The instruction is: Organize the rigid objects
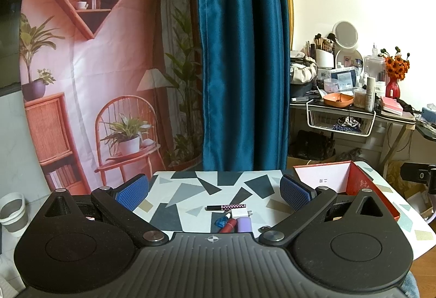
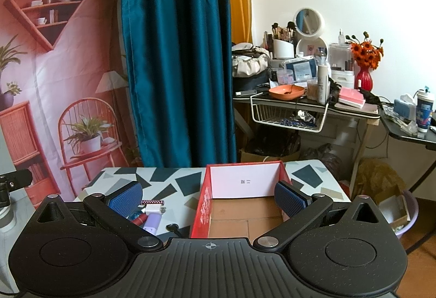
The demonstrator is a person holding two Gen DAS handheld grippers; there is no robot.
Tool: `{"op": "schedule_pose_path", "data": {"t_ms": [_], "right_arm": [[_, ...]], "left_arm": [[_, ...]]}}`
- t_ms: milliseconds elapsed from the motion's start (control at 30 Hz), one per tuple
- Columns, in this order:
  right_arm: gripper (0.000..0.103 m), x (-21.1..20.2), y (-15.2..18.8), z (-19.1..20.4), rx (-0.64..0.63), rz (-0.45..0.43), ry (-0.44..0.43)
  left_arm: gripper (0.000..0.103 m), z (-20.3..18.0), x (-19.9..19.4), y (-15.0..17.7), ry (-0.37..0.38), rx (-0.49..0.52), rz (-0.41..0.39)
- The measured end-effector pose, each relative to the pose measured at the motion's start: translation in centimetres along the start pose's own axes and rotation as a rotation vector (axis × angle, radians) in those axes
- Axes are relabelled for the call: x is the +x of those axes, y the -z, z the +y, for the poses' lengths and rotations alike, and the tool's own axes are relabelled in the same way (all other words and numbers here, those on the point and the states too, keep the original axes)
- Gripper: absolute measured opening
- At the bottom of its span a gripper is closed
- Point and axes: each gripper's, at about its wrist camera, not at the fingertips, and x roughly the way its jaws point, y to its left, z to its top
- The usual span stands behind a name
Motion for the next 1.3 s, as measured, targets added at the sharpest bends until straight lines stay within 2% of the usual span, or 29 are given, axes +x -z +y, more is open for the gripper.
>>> {"op": "schedule_pose_path", "data": {"t_ms": [233,333,400,567,767,867,1000,1167,1300], "right_arm": [[0.103,-0.1,-0.2,-0.8,0.028,-0.033,-0.046],[0.103,0.2,-0.4,-1.4,0.025,-0.039,-0.049],[0.103,0.5,-0.6,-1.9,0.018,-0.054,-0.039],[0.103,2.1,-0.9,-4.1,0.025,-0.081,0.008],[0.103,5.6,-0.4,-6.7,0.011,-0.088,0.086],[0.103,7.4,0.4,-7.7,0.0,-0.069,0.104],[0.103,9.9,1.7,-9.2,0.012,-0.009,0.08],[0.103,13.3,3.5,-10.8,-0.009,0.063,0.155],[0.103,15.6,5.1,-12.1,-0.011,0.085,0.16]], "left_arm": [[0.103,0.3,0.4,-0.5,0.0,0.013,-0.029],[0.103,0.9,1.2,-0.7,0.038,-0.021,-0.042],[0.103,1.3,2.0,-0.8,0.06,-0.045,-0.042],[0.103,0.8,5.0,-0.9,-0.009,0.005,-0.023],[0.103,1.3,10.0,-0.3,-0.011,-0.003,0.035],[0.103,1.3,12.2,0.4,-0.04,0.007,0.051],[0.103,1.7,14.8,1.3,-0.063,-0.02,0.082],[0.103,2.0,17.2,2.3,-0.099,-0.003,0.098],[0.103,2.3,19.3,2.8,-0.099,-0.02,0.163]]}}
